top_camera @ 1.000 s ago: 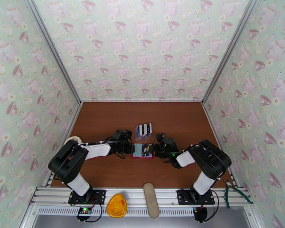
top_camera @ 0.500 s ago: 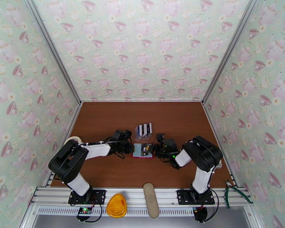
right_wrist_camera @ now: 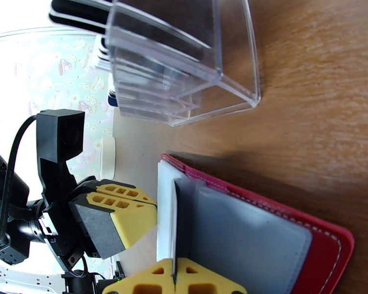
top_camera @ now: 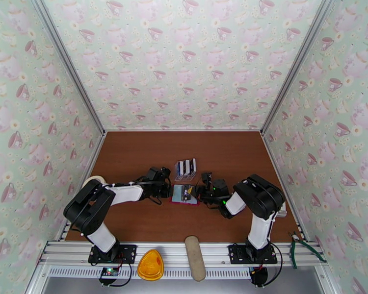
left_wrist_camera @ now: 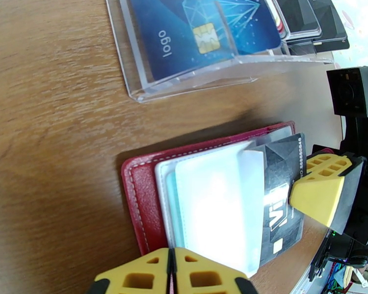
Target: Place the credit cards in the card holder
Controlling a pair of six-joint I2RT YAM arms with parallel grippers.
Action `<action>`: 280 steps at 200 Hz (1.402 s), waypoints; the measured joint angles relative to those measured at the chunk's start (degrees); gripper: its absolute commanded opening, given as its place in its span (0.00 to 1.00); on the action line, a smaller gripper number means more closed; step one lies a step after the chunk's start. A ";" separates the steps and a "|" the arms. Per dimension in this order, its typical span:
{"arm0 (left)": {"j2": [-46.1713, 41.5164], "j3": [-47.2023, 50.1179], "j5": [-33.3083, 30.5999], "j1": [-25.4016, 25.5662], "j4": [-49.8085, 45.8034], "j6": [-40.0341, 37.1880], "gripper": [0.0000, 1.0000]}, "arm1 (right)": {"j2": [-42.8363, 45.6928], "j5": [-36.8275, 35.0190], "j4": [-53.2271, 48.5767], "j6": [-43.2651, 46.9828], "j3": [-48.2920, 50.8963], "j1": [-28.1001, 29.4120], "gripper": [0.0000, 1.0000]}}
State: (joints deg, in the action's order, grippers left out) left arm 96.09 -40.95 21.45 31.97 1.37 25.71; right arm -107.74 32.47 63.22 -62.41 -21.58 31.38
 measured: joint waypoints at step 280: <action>-4.37 0.11 0.31 1.25 -3.15 0.24 0.17 | 16.98 -20.87 -67.47 17.35 -22.10 6.60 0.42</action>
State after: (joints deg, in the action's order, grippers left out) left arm 91.72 -40.84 21.76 33.21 -1.78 25.96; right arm -90.76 11.60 -4.25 -45.06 -43.68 37.98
